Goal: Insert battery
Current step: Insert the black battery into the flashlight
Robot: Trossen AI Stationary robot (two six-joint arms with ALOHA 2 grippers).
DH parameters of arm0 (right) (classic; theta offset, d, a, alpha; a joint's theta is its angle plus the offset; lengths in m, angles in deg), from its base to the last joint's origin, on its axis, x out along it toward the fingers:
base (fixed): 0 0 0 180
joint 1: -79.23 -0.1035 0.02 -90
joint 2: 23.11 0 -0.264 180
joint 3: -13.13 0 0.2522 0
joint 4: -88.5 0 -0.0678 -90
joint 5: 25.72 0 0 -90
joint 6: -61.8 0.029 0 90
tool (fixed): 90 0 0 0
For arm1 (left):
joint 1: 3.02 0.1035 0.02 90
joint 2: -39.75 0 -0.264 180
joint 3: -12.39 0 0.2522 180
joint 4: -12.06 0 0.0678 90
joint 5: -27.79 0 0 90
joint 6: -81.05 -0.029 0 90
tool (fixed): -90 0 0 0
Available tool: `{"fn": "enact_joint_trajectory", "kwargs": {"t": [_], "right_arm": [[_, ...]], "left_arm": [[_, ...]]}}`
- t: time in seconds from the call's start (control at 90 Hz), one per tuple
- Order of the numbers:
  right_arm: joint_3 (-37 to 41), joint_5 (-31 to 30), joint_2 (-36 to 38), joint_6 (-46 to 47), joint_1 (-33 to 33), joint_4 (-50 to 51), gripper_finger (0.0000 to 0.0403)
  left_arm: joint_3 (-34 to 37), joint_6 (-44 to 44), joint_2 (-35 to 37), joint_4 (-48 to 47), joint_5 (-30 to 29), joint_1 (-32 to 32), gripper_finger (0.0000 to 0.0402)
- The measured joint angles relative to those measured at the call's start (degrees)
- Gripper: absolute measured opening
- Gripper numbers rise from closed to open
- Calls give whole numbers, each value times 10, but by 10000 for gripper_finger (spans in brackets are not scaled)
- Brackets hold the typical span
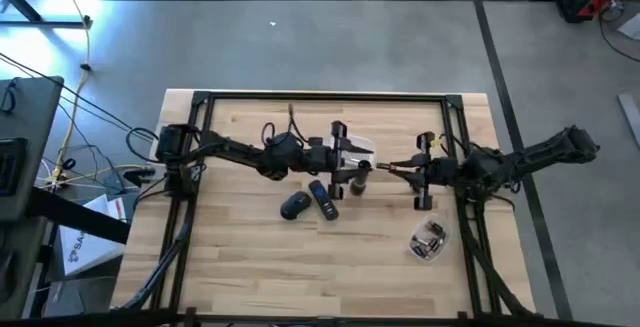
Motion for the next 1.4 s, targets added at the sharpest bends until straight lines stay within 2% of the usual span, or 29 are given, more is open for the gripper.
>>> {"fn": "enact_joint_trajectory", "kwargs": {"t": [0.233, 0.389, 0.644, 1.4], "right_arm": [[0, 22, 0, -40, 0, -94, 10], [-1, 31, -5, -50, 1, -121, 10], [-49, 39, -41, -60, 1, -73, 10], [-52, 24, -46, -61, 1, -64, 10]], "left_arm": [[-41, 3, -1, 17, 47, 9, 160], [-84, 16, -27, 22, 54, 9, 160], [-153, 69, -86, 24, 82, 16, 160], [-153, 84, -84, 34, 101, 20, 160]]}}
